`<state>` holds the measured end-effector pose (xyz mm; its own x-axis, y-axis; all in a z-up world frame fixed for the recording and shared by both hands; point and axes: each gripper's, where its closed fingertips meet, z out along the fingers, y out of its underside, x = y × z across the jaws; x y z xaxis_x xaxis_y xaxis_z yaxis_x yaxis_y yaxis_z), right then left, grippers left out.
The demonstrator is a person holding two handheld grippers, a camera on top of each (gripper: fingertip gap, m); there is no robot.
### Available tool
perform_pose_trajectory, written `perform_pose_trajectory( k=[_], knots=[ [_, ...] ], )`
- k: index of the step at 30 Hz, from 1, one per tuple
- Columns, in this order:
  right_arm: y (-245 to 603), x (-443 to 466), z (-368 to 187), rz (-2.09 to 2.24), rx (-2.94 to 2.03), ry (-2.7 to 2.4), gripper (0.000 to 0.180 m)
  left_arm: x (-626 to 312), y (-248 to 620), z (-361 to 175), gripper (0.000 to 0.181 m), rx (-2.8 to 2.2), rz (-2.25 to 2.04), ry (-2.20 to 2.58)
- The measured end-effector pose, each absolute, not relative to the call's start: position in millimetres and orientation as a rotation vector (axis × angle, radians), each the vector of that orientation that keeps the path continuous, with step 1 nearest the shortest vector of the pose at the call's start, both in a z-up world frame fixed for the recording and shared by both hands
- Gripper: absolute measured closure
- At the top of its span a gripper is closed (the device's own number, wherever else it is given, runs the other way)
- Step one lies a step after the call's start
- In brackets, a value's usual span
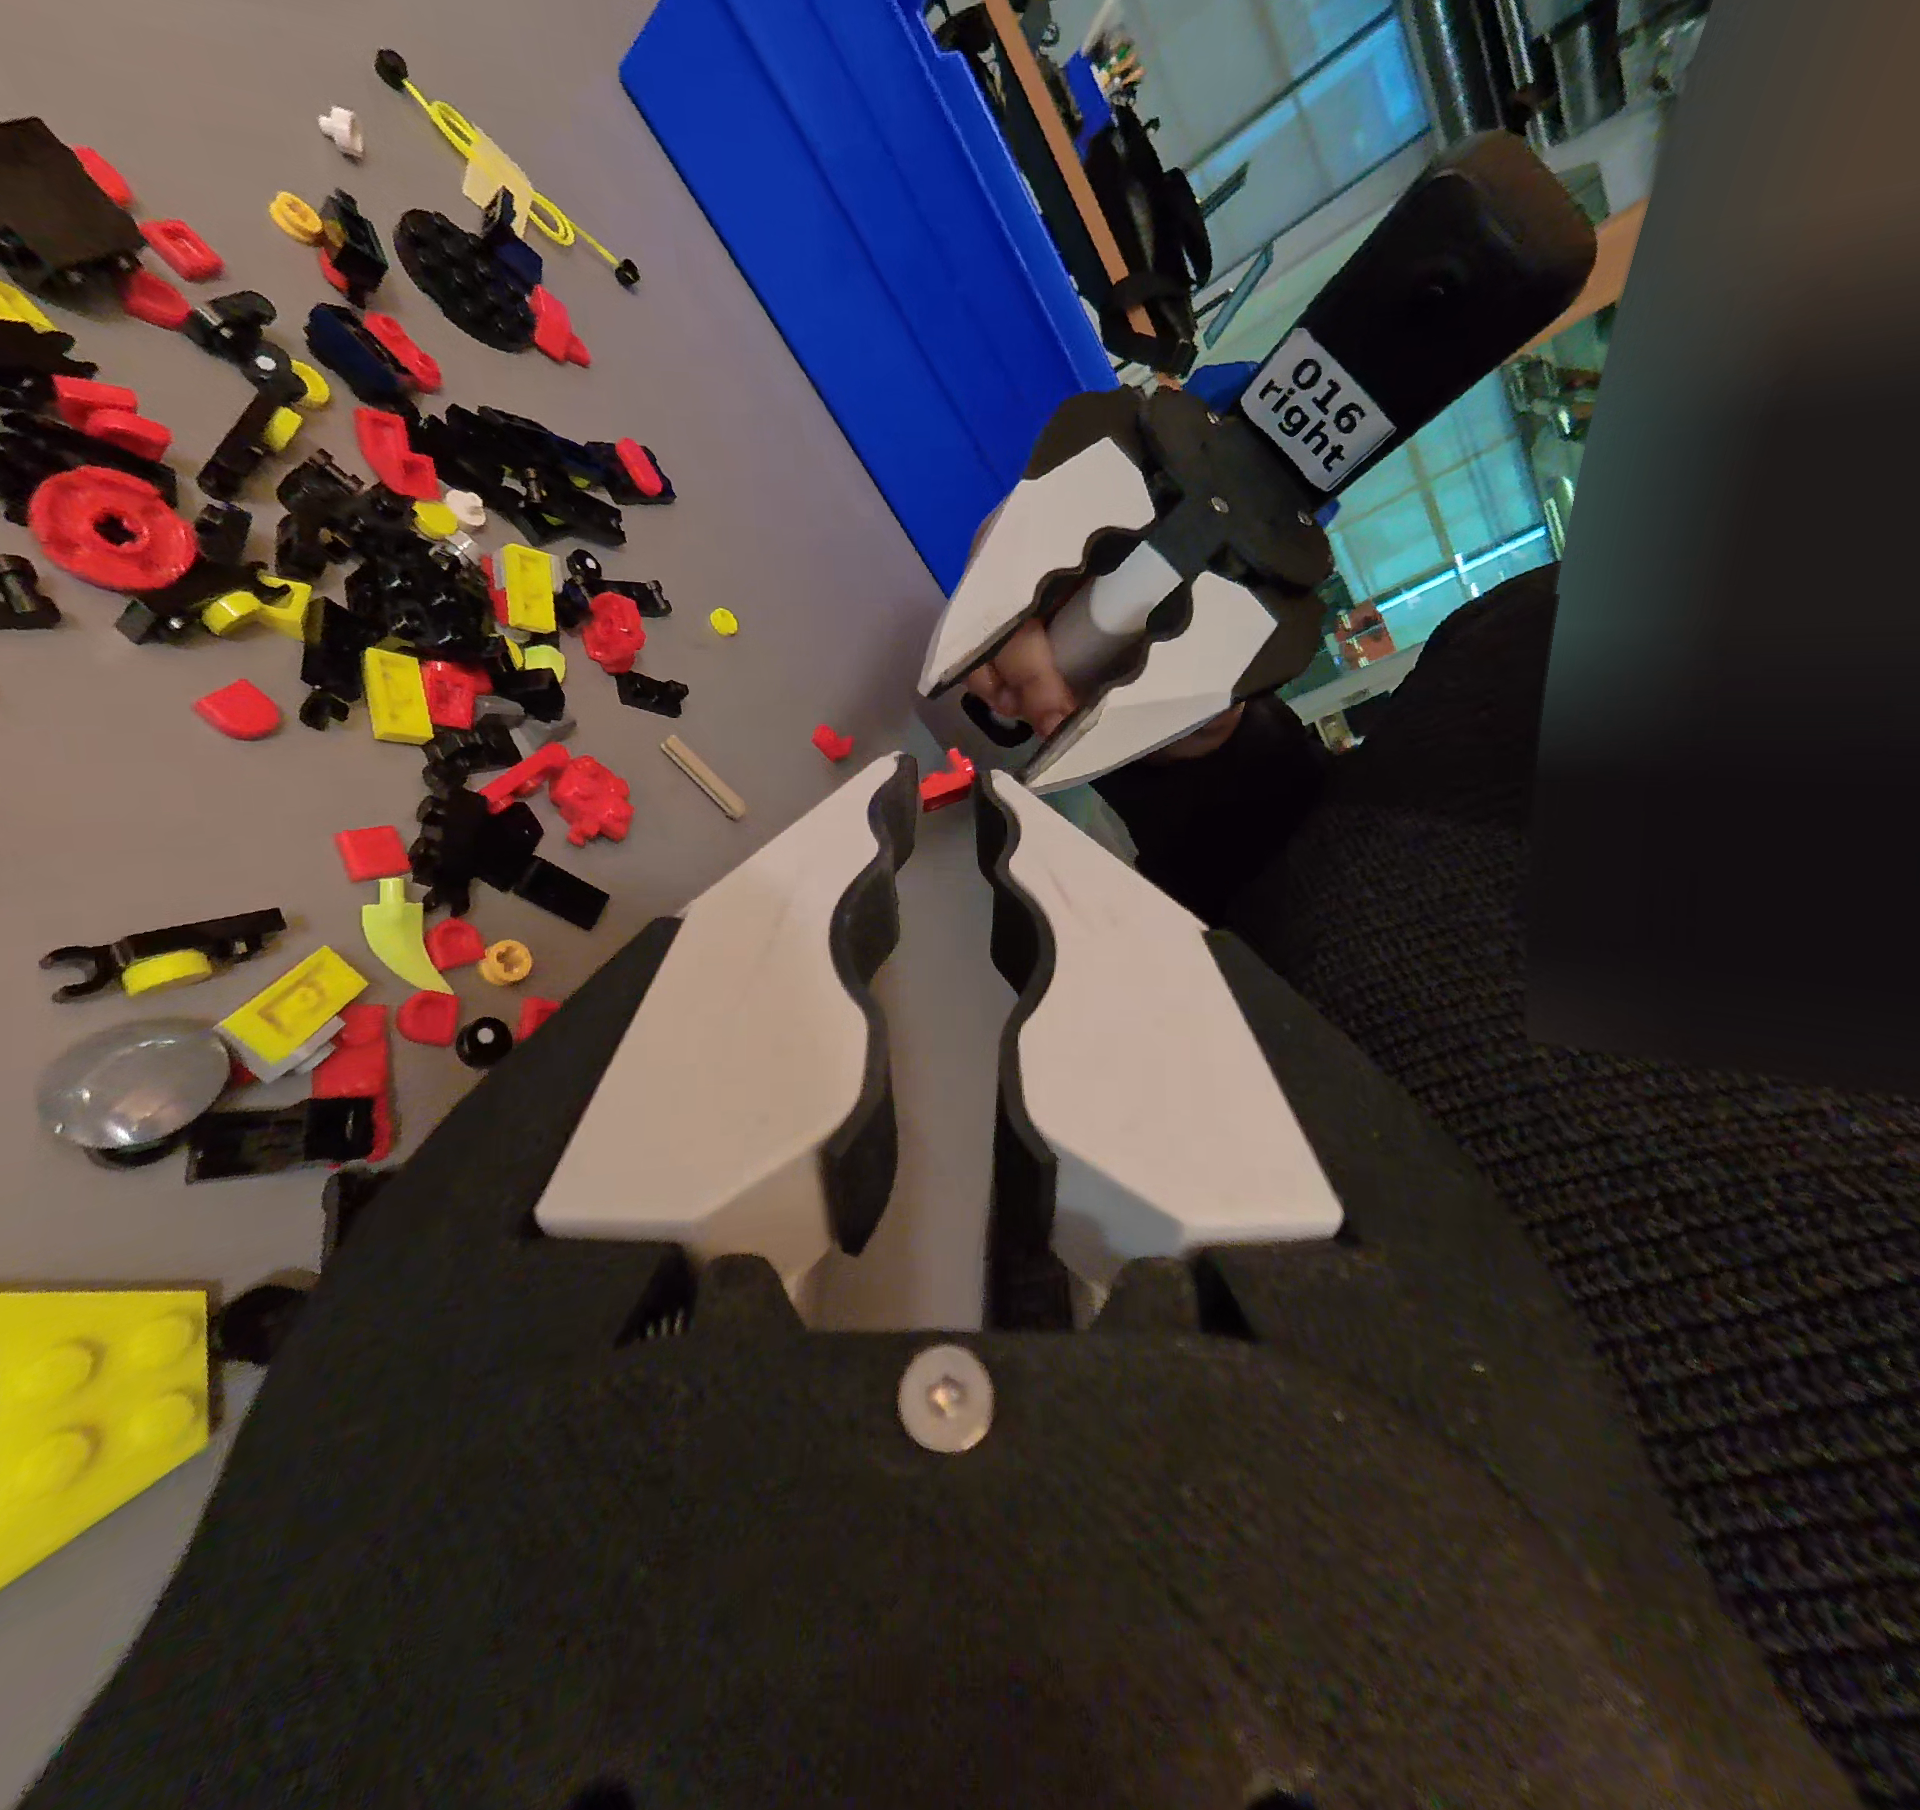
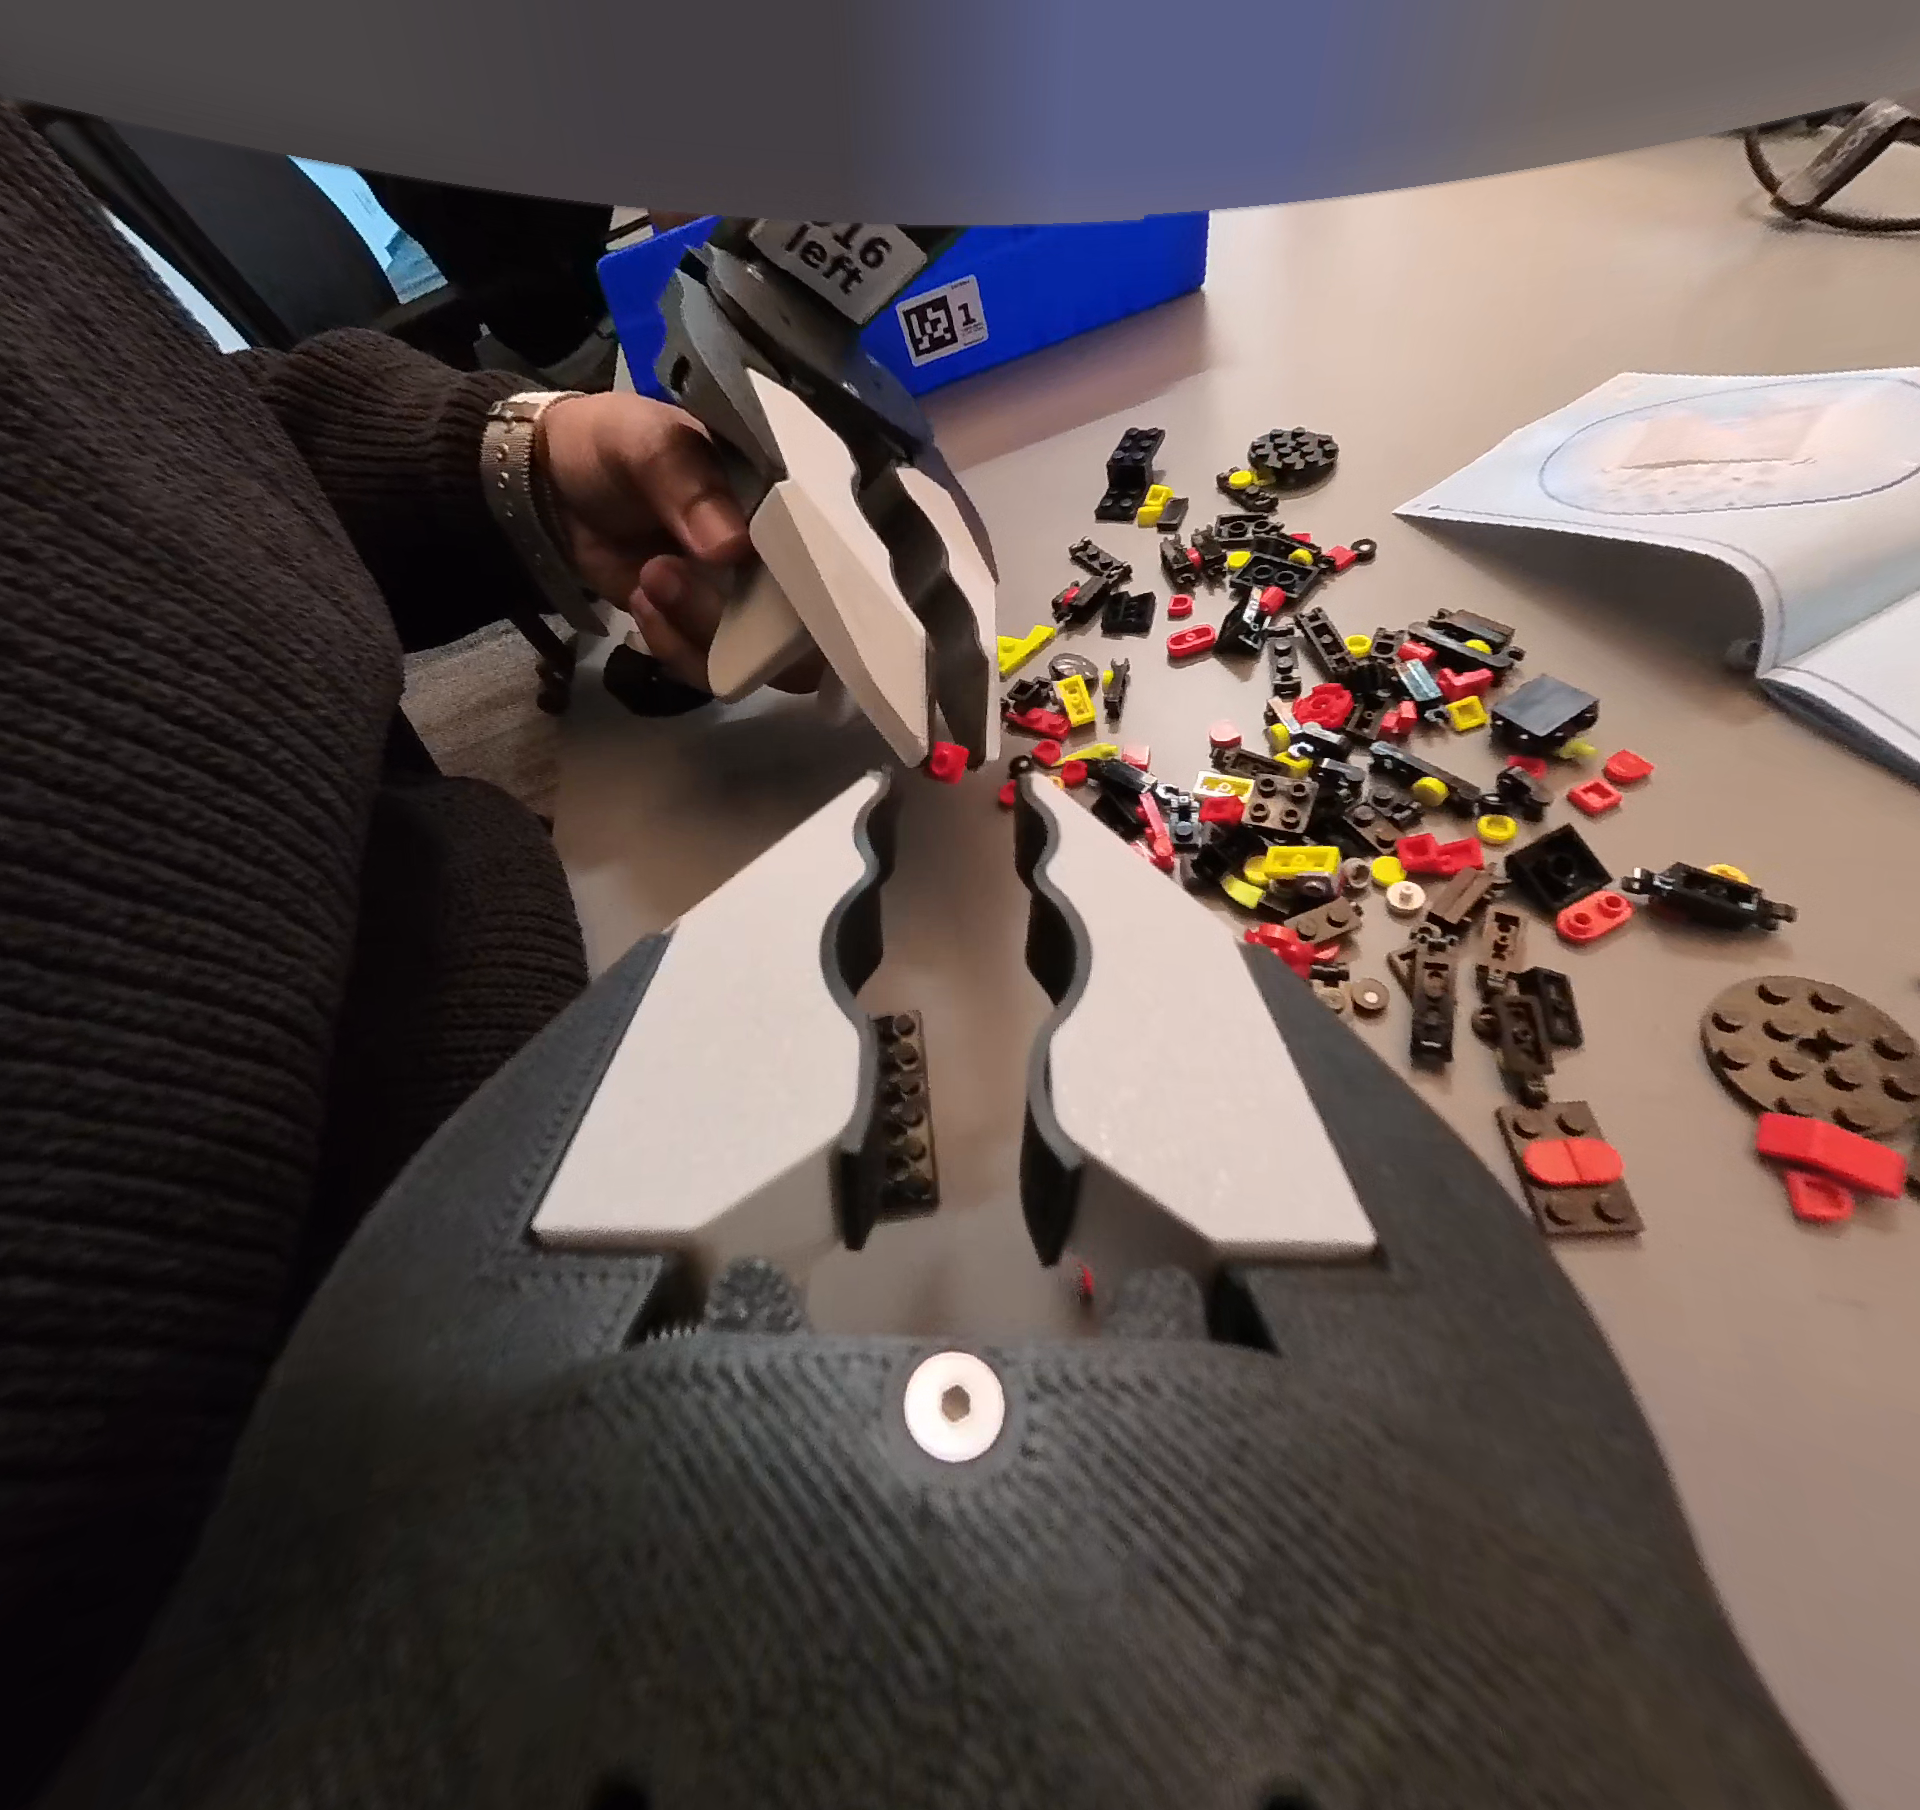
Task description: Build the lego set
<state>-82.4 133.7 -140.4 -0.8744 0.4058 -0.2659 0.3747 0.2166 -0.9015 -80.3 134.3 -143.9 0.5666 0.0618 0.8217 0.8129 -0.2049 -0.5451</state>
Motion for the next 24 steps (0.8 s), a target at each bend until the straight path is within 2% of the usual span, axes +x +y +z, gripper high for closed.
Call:
perform_pose_trajectory(
  k=[24],
  knots=[
    [128,-75,-139,1.808,-0.725,-2.457,0.160,-68,140,-147,0.172,-1.649,-0.912,-0.746]
  ],
)
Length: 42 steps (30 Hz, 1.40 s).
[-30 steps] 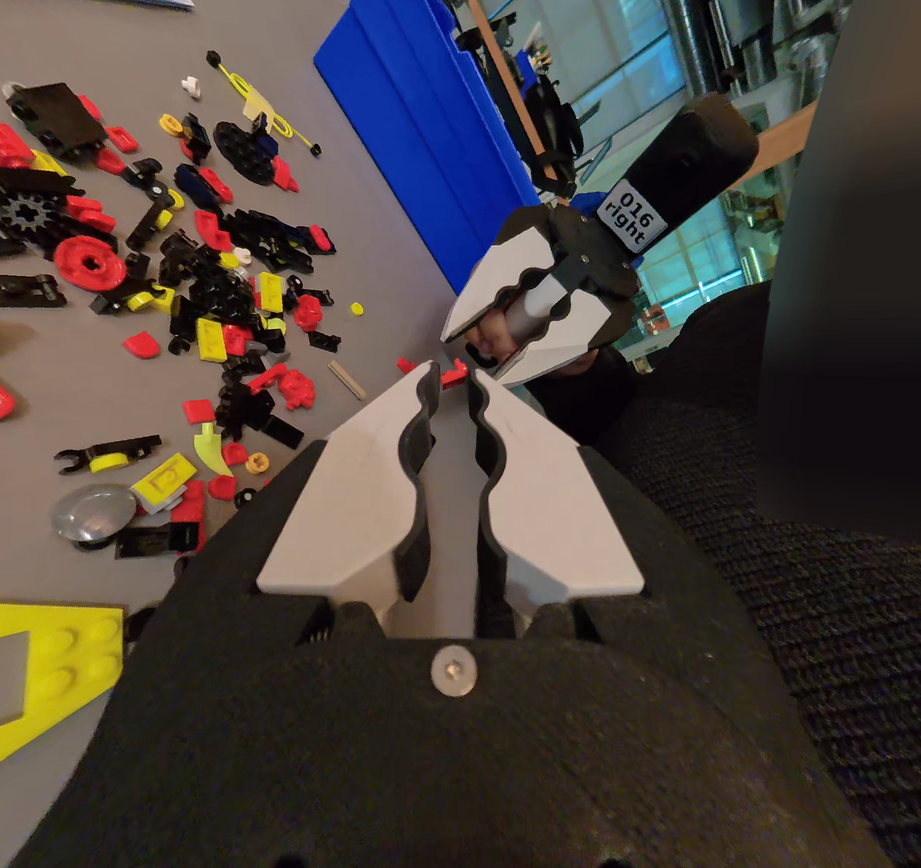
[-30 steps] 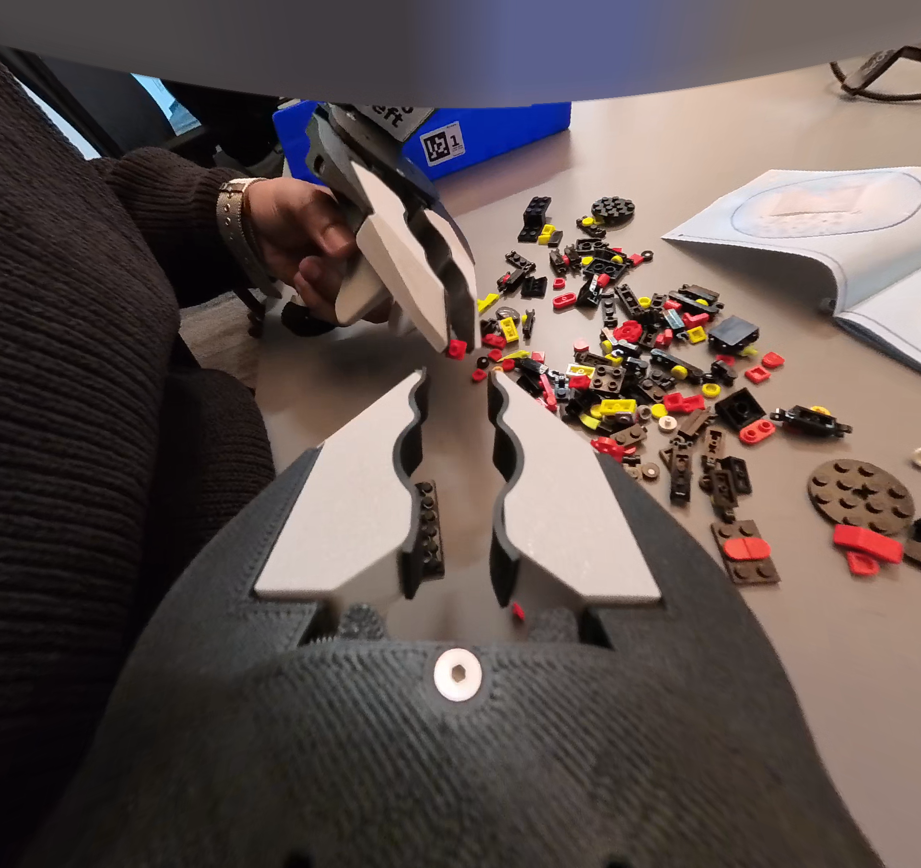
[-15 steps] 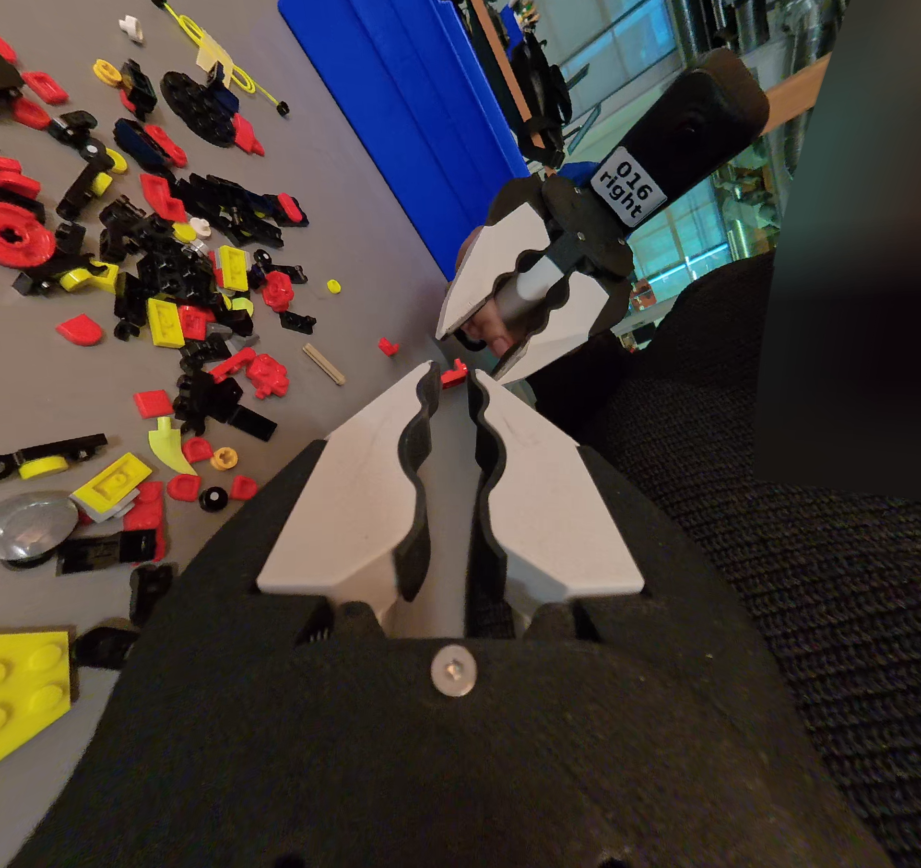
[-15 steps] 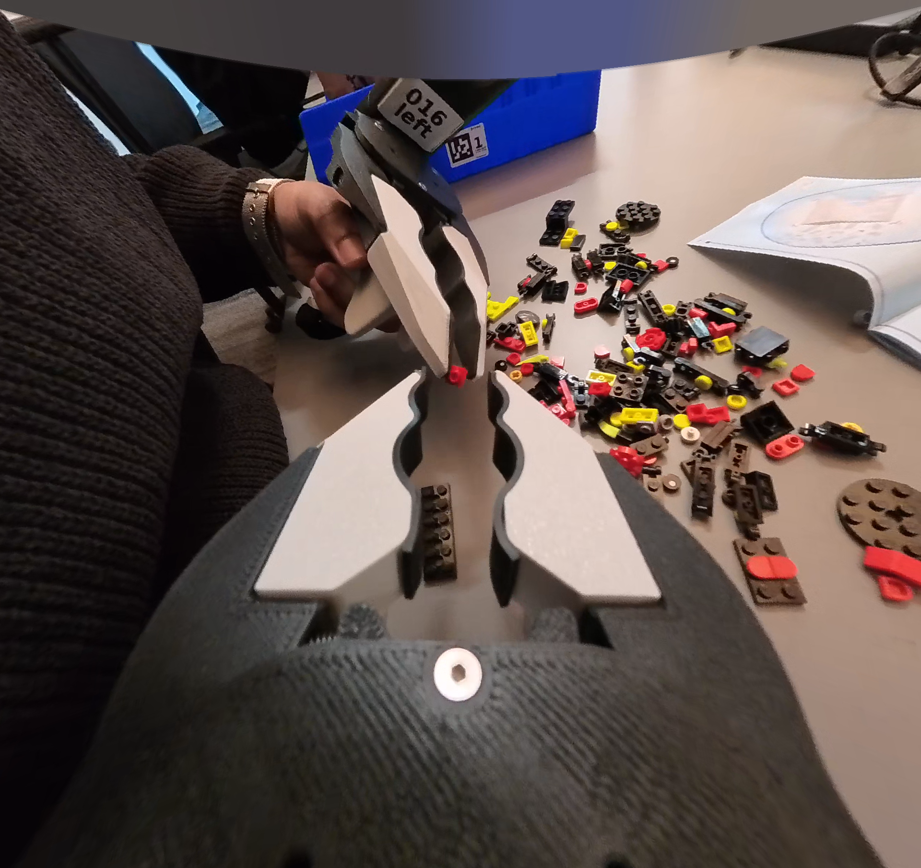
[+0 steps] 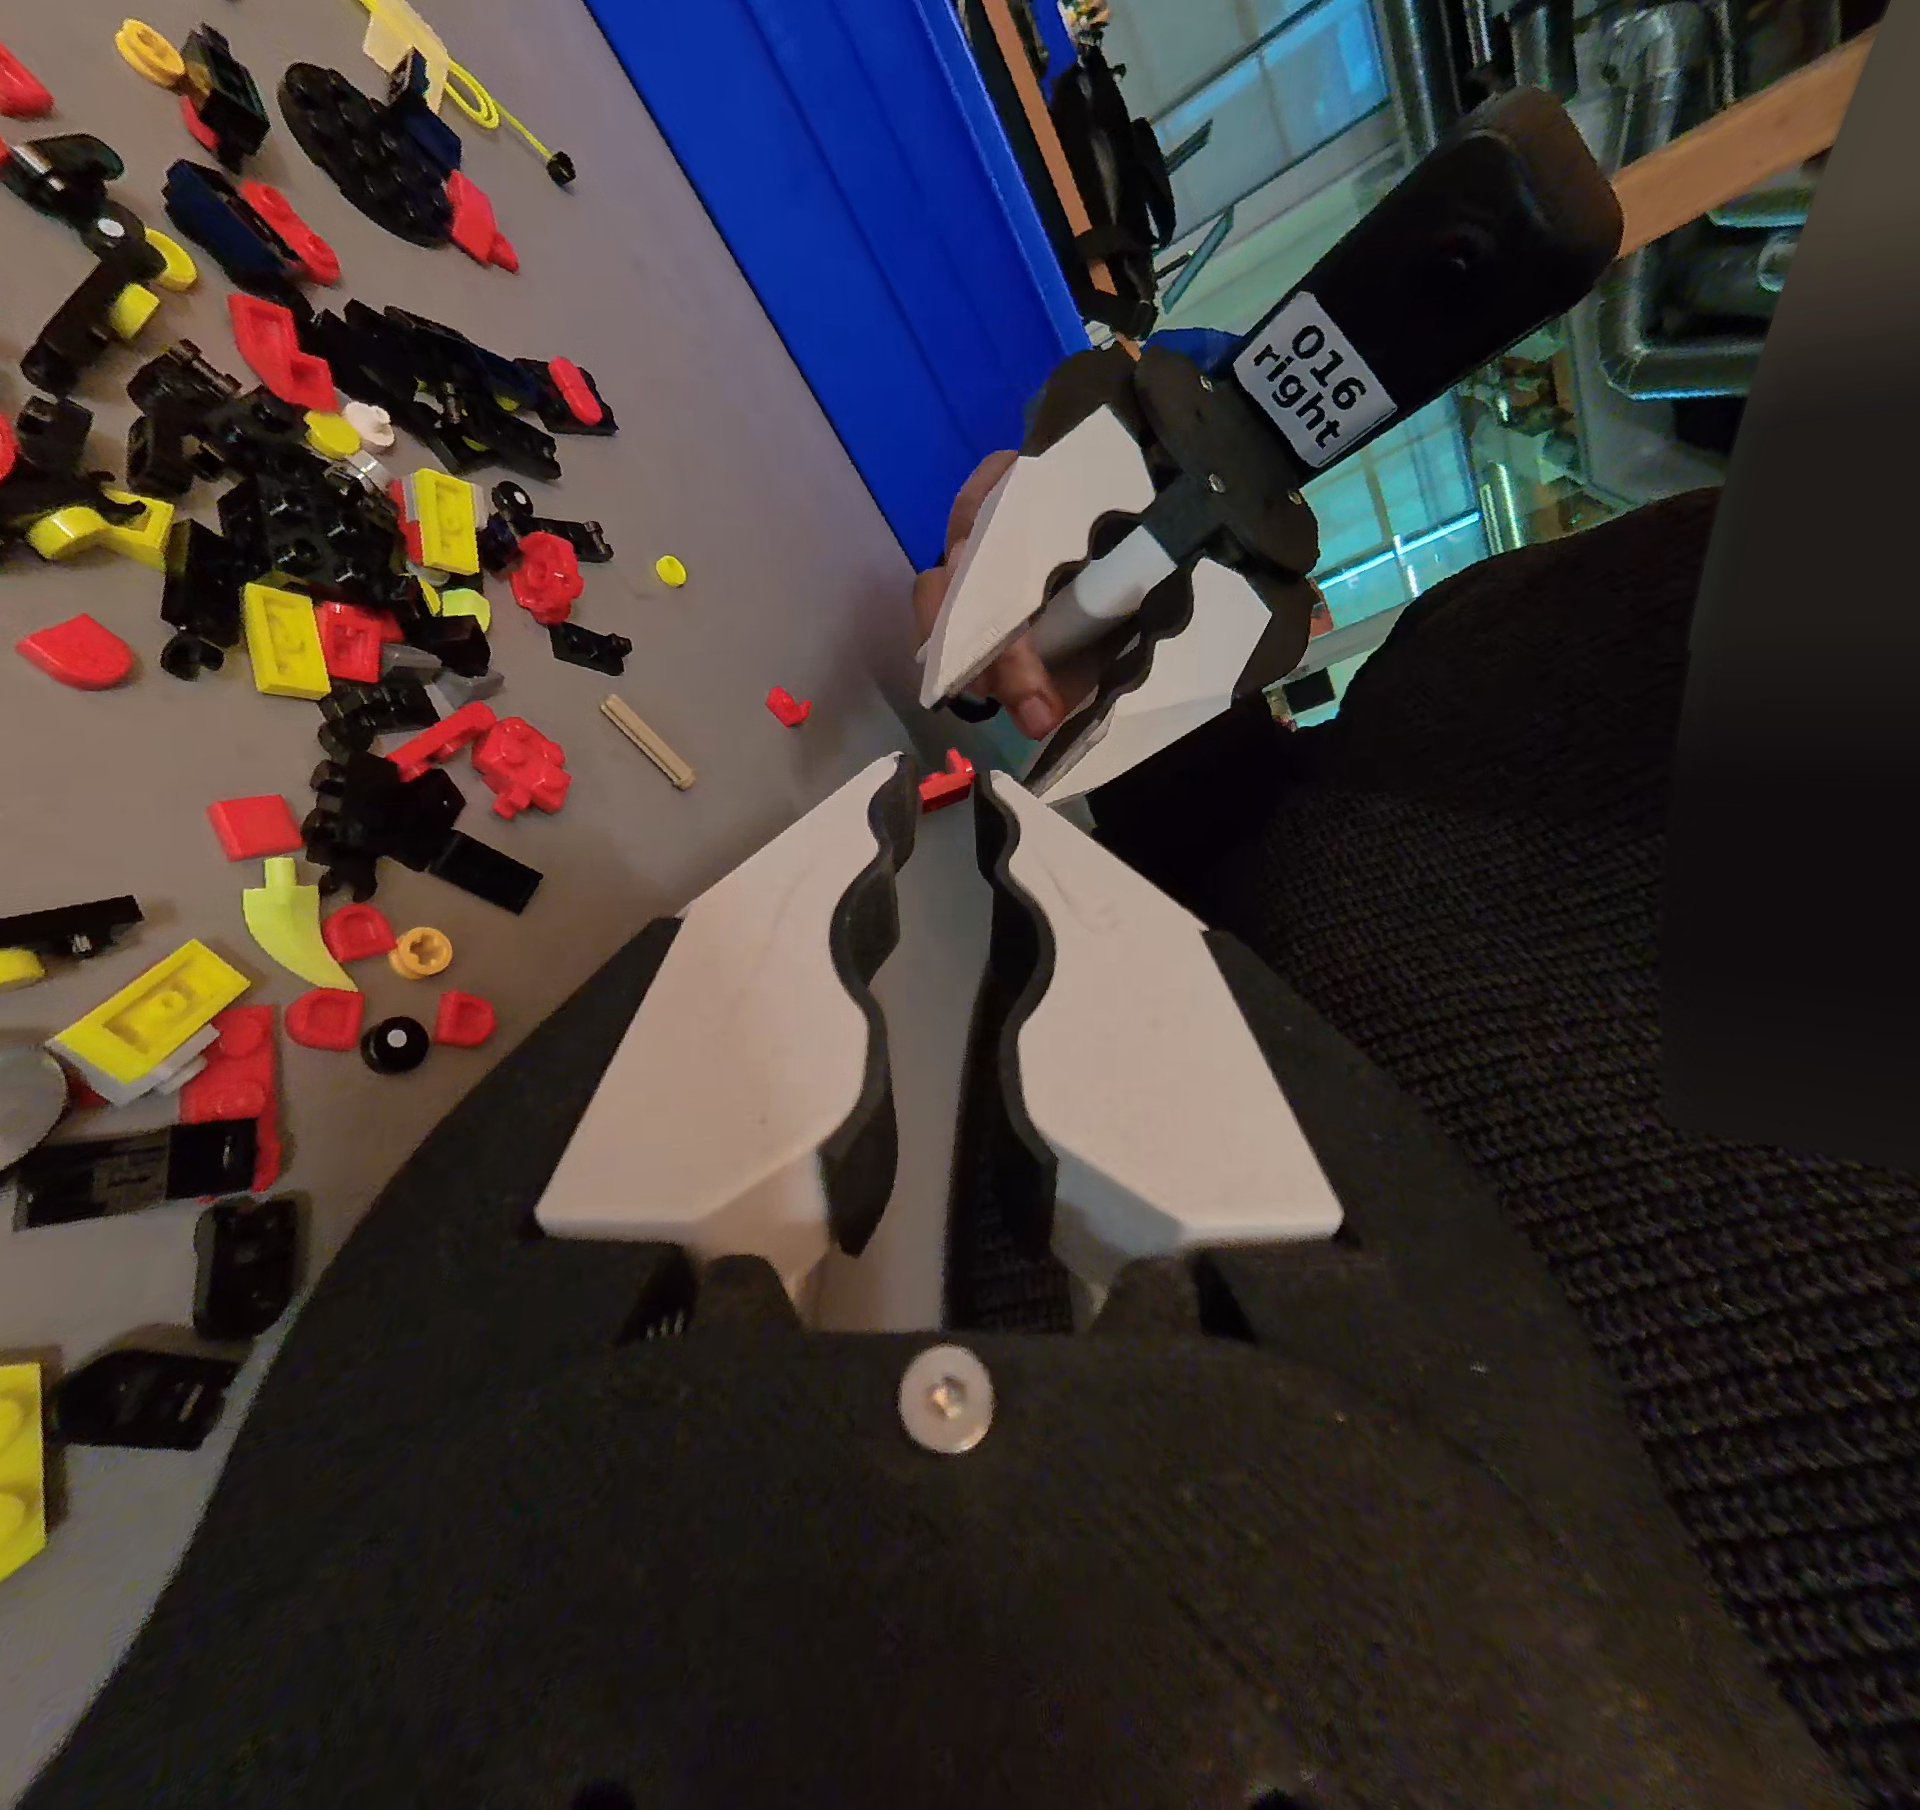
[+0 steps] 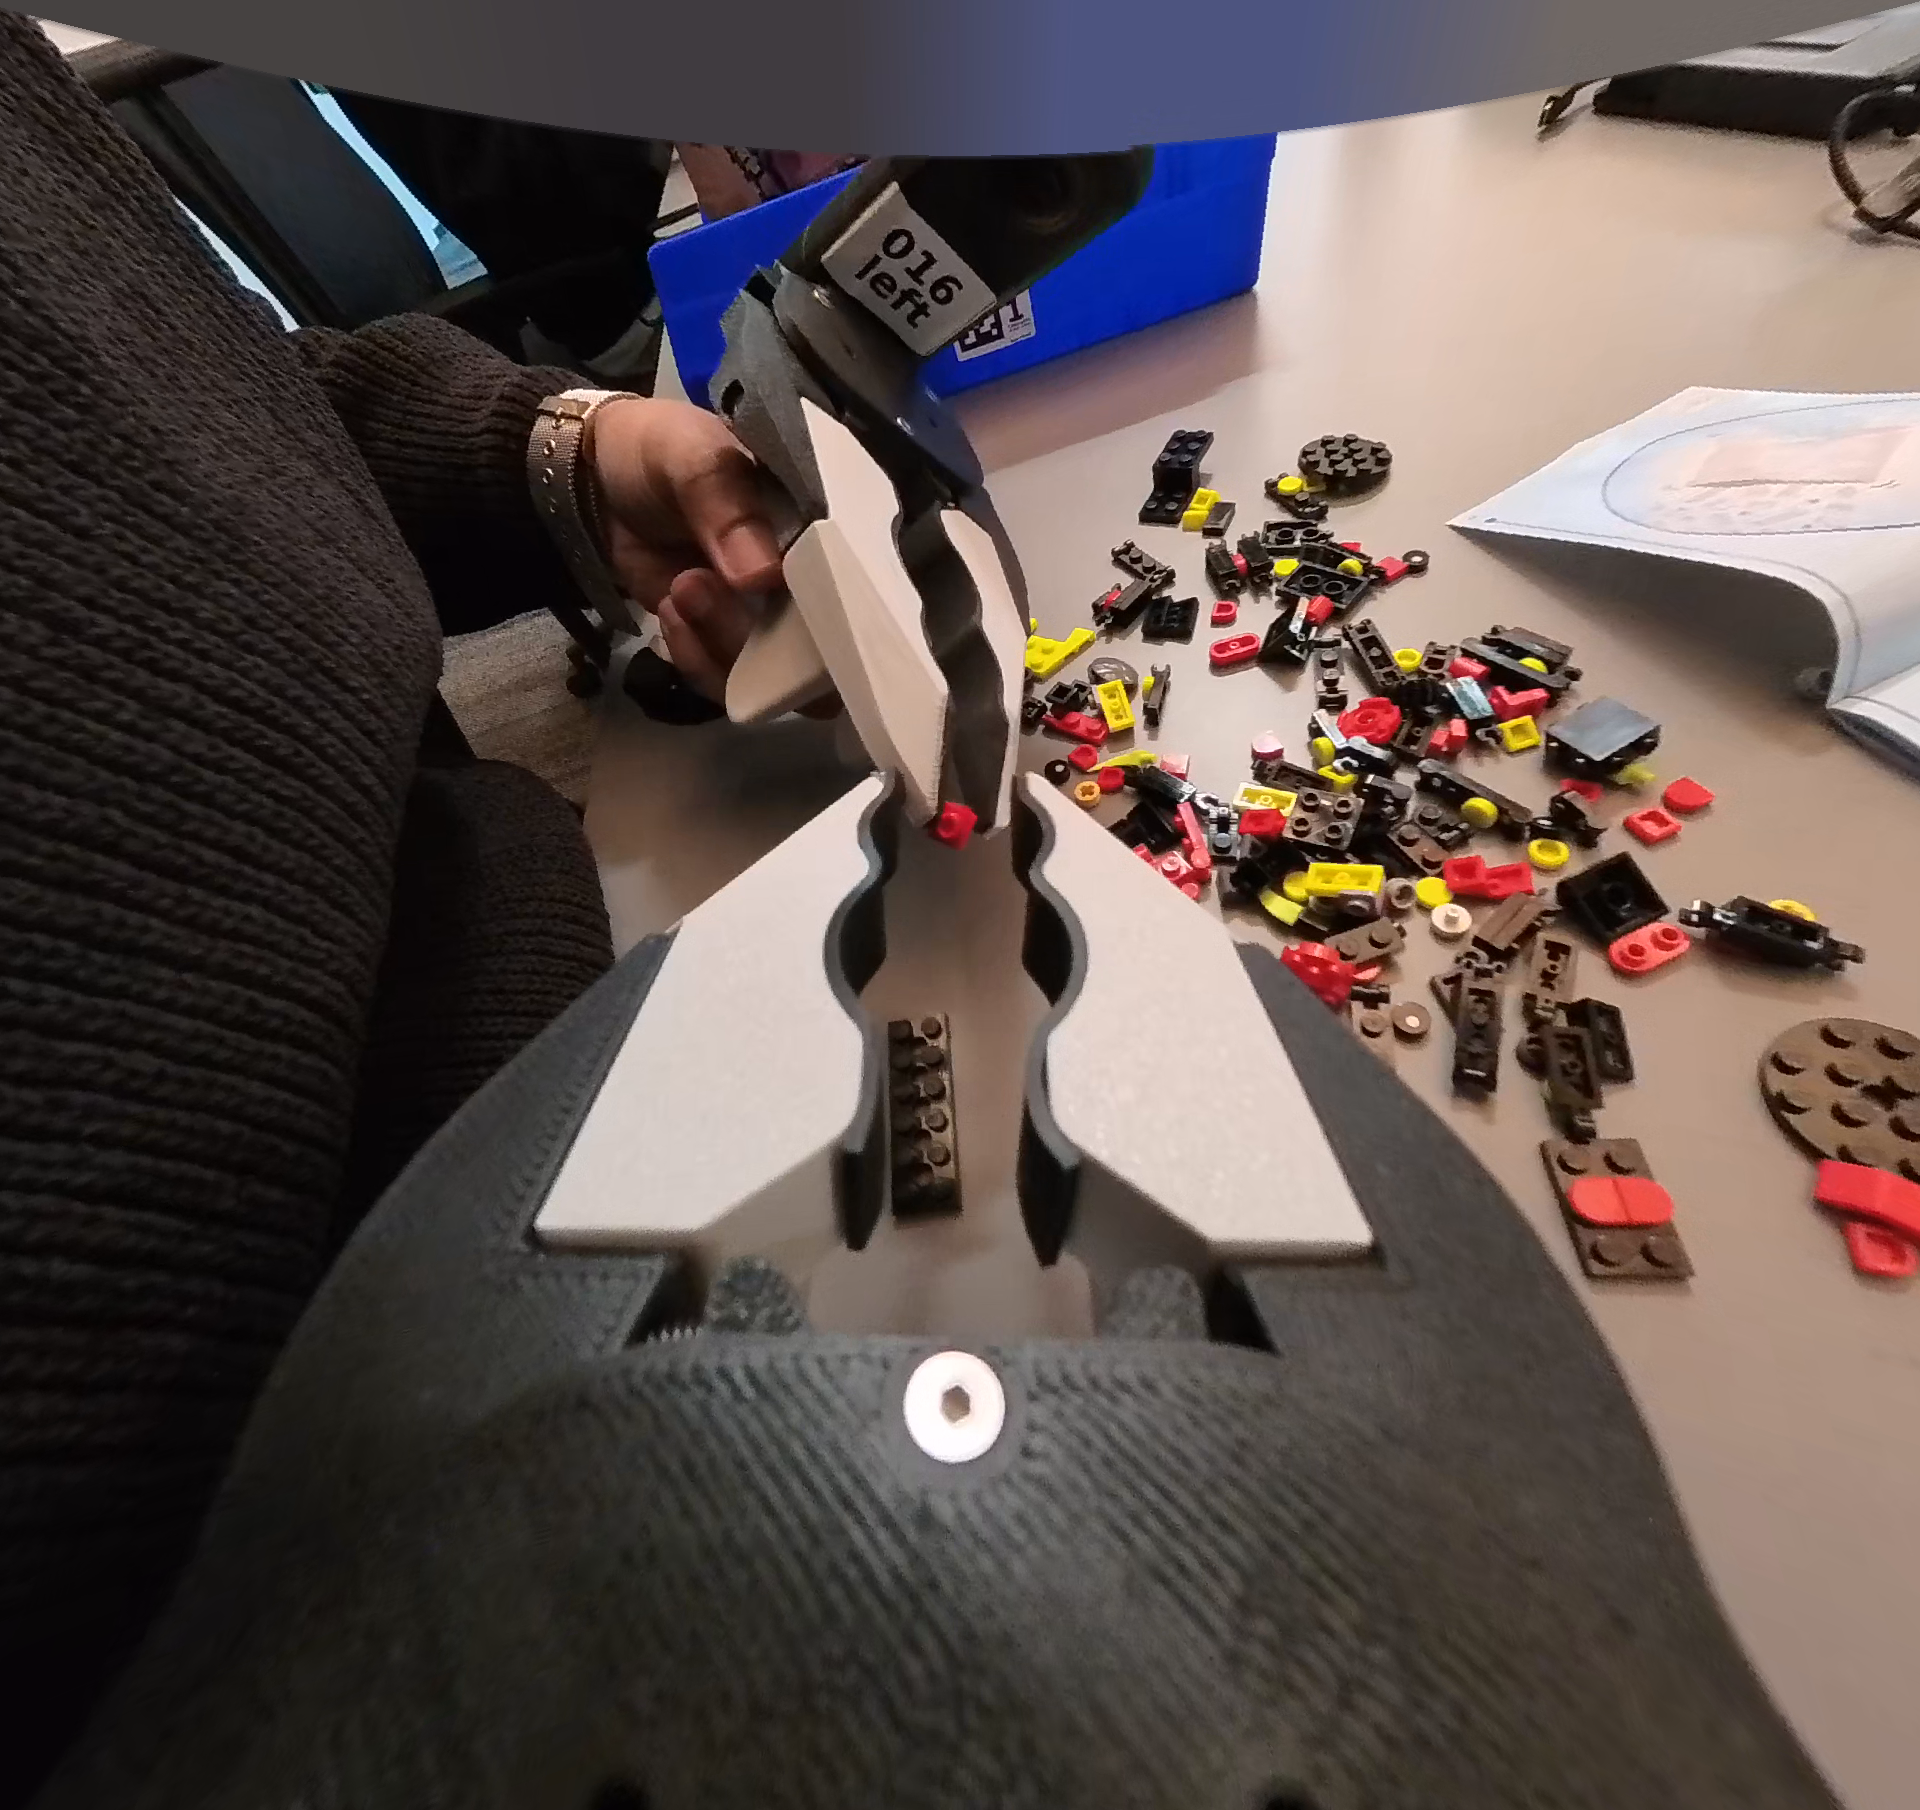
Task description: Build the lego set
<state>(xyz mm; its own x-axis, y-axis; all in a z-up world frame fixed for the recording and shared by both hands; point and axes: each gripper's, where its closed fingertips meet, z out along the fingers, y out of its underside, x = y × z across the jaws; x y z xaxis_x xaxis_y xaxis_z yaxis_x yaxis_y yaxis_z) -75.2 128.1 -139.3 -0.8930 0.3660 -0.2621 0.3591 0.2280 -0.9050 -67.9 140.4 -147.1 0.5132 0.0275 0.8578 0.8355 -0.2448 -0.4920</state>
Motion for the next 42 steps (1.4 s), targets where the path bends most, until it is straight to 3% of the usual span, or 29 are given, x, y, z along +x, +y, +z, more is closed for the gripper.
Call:
perform_pose_trajectory(
  k=[42],
  knots=[
    [130,-74,-126,1.898,-0.711,-2.402,0.164,-62,137,-142,0.173,-1.600,-1.033,-0.732]
  ],
)
